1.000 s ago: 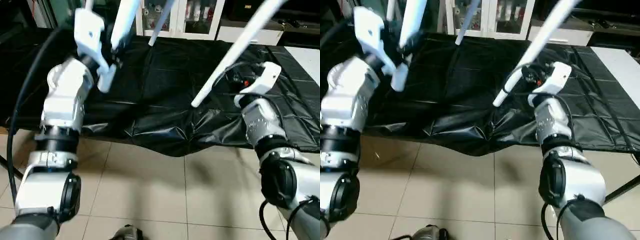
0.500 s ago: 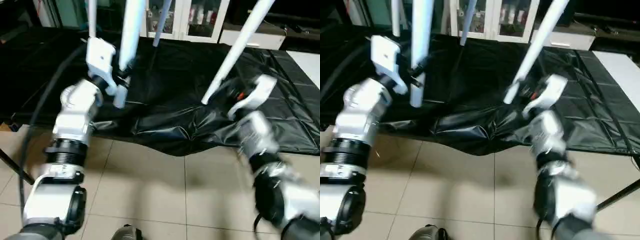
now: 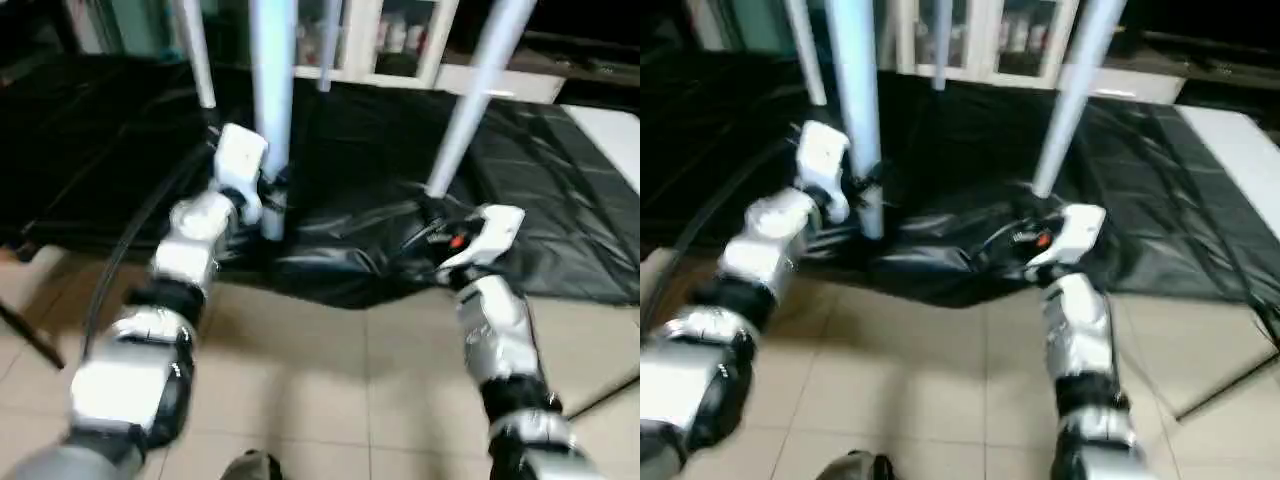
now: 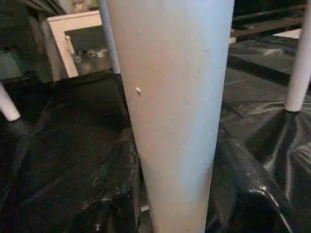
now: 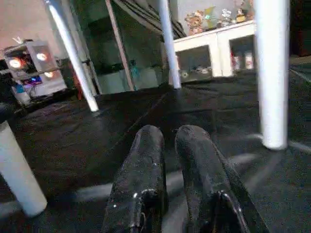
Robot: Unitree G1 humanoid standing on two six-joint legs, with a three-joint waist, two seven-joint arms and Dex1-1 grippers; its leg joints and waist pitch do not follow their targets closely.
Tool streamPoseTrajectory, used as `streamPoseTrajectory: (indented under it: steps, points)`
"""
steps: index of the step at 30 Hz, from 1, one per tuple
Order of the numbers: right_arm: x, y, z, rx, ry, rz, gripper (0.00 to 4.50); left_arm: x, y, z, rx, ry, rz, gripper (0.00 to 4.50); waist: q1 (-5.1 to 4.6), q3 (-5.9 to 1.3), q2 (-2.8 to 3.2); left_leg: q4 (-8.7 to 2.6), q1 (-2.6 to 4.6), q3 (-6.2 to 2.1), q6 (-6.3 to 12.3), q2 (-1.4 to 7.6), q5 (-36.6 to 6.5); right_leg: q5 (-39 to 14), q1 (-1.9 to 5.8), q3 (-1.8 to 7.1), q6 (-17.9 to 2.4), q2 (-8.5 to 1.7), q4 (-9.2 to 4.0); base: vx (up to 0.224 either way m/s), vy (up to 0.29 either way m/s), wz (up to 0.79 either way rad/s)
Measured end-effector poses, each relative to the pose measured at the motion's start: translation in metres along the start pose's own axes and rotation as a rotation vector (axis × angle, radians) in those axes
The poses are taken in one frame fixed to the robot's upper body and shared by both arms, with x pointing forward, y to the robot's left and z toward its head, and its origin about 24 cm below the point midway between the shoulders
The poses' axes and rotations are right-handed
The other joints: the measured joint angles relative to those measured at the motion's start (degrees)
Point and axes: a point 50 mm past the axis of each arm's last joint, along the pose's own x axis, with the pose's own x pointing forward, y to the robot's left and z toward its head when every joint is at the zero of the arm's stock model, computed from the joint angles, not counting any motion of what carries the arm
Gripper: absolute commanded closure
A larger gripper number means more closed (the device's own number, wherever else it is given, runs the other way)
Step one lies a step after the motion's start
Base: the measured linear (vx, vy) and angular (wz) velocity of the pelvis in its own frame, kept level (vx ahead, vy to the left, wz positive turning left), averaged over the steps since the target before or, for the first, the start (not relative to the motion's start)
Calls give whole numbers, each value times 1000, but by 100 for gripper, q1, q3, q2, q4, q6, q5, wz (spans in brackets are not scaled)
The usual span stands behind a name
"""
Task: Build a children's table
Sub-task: Flip table
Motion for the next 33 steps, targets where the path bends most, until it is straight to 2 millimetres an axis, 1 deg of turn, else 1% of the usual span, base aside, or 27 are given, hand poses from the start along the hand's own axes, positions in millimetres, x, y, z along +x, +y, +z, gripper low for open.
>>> streamPoseTrajectory:
  steps: [1, 3, 4, 5, 6, 7, 8, 9, 10, 11, 12, 13, 14, 15, 16, 17, 19, 21, 23, 24, 25, 29, 31, 33]
  points:
    - [-3, 0, 0, -2, 1, -4, 386, 0, 3, -1, 3, 10, 14, 288, -37, 1, 1, -21, 4, -8, 0, 6, 0, 0, 16, -44, 0, -2, -44, 0, 0, 0]
    - [-7, 1, 1, -7, -3, -8, 386, -2, 10, -5, 2, 27, 37, 288, -113, 3, 4, -73, 39, -9, -1, 7, 0, -1, 41, -79, -2, -2, -103, -62, 2, -8]
    - [-8, 0, 1, -7, -1, -12, 386, -3, 13, -6, 1, 34, 44, 232, -138, 7, 8, -103, 54, -7, -1, 6, -1, -11, 54, -107, -14, 7, -116, -68, 1, -9]
    - [-9, 0, 2, -7, -2, -18, 386, -3, 15, -6, 1, 41, 48, 232, -127, 24, 32, -183, 60, 15, -3, 25, 1, -109, 76, -204, -120, -1, -58, -126, -14, 2]
    - [-11, -1, 4, -12, -9, -25, 386, -2, 14, -5, 30, 46, 46, 218, -67, 43, 23, -290, 59, 143, -33, 71, 19, -328, 21, -252, -350, -5, 225, -119, -83, 22]
    - [-15, -3, 3, -14, -6, -40, 386, 0, 10, -3, 70, 50, 26, 218, 62, 7, -71, -440, 96, 402, -89, 106, 54, -529, 69, -300, -487, 24, 693, -119, -83, 22]
    - [-12, -1, 4, -13, -5, -31, 386, 0, 13, -1, 83, 39, 32, 211, 116, -19, -205, -449, 138, 536, -216, 91, 93, -570, 26, -135, -170, 25, 645, -10, -194, 27]
    - [-10, 3, 5, -16, -5, -18, 386, -2, 16, -3, 83, 46, 41, 189, 154, -7, -190, -154, 76, 356, -411, 80, -87, -483, -13, -110, -60, -10, 645, 84, -147, -13]
    - [-9, 9, 3, -10, 0, -1, 386, -7, 24, -10, 70, 64, 61, 183, 239, -12, -80, 416, 104, -278, -367, -15, -132, -431, 73, -174, -43, 23, 637, 84, -147, -13]
    - [-10, 9, 5, -13, -7, -2, 386, -7, 25, -7, 59, 50, 67, 177, 252, -17, 28, 560, 298, -532, -378, -18, -144, -430, 91, -270, -45, 23, 631, 0, 0, 0]
    - [-11, 9, 6, -11, -9, -4, 386, -6, 26, -1, 45, 21, 66, 166, 223, -14, 49, 395, 392, -538, -450, -11, -369, -419, 68, -326, -64, 22, 617, -87, 13, 18]
    - [-13, 8, 4, -9, 2, -11, 386, -6, 26, 1, 8, -16, 60, 166, 191, -11, 46, 279, 364, -458, -449, 55, -328, -368, 63, -246, -172, 123, 456, -87, 13, 18]
    - [-14, 9, 2, -7, 10, -13, 386, -7, 27, 2, -18, -39, 61, 143, 175, -10, 50, 224, 359, -447, -449, 67, -321, -282, 89, -215, -301, 183, 352, -74, 3, 8]
    - [-15, 11, 3, -9, 10, -9, 386, -7, 26, 6, -55, -79, 64, 143, 164, -9, 51, 192, 350, -435, -414, 79, -246, -121, 97, -215, -428, 202, 276, -50, 39, -4]
    - [-14, 11, 5, -10, 4, -7, 386, -6, 25, 11, -87, -122, 60, 143, 156, -6, 45, 190, 353, -396, -401, 83, -199, 34, 104, -210, -433, 190, 233, -50, 39, -4]
    - [-14, 12, 8, -15, -7, -5, 386, -6, 23, 16, -120, -164, 59, 143, 147, -4, 37, 174, 365, -363, -400, 85, -199, 35, 107, -199, -412, 182, 215, 0, 0, 0]
    - [-14, 13, 15, -30, -34, -5, 386, -6, 18, 23, -167, -222, 62, 143, 130, -4, 35, 129, 383, -336, -400, 85, -200, -3, 108, -195, -348, 171, 185, 0, 0, 0]
    - [-18, 13, 19, -41, -47, -13, 386, -8, 14, 21, -185, -240, 99, 143, 107, -12, 23, 66, 387, -327, -401, 86, -199, 6, 108, -199, -315, 172, 132, 0, 0, 0]
    - [-23, 13, 18, -45, -44, -21, 386, -13, 8, 9, -186, -222, 174, 143, 48, -15, 19, 46, 383, -304, -401, 97, -192, 56, 104, -195, -247, 173, 116, 0, 0, 0]
    - [-26, 12, 18, -48, -40, -24, 386, -15, 5, 3, -194, -213, 188, 143, 28, -16, 19, 49, 382, -302, -399, 100, -183, 89, 104, -192, -195, 172, 118, 0, 0, 0]
    - [-29, 13, 15, -46, -27, -26, 386, -19, 1, -6, -210, -194, 199, 143, 10, -15, 18, 47, 382, -301, -400, 112, -183, 90, 99, -195, -192, 182, 123, 0, 0, 0]
    - [-44, 12, 10, -66, 28, -26, 386, -41, -12, -23, -261, -196, 199, 143, -2, -22, 30, 32, 369, -283, -409, 154, -176, 77, 71, -203, -180, 207, 132, 65, -21, -3]
    - [-51, 13, 8, -70, 46, -24, 386, -52, -13, -34, -263, -179, 234, 143, -12, -24, 33, 33, 353, -269, -407, 171, -174, 62, 47, -203, -175, 217, 133, 62, -7, -6]
    - [-54, 14, 8, -71, 48, -22, 386, -60, -12, -40, -244, -170, 294, 143, -30, -24, 33, 33, 341, -256, -376, 176, -159, 58, 33, -200, -177, 219, 125, 0, 0, 0]
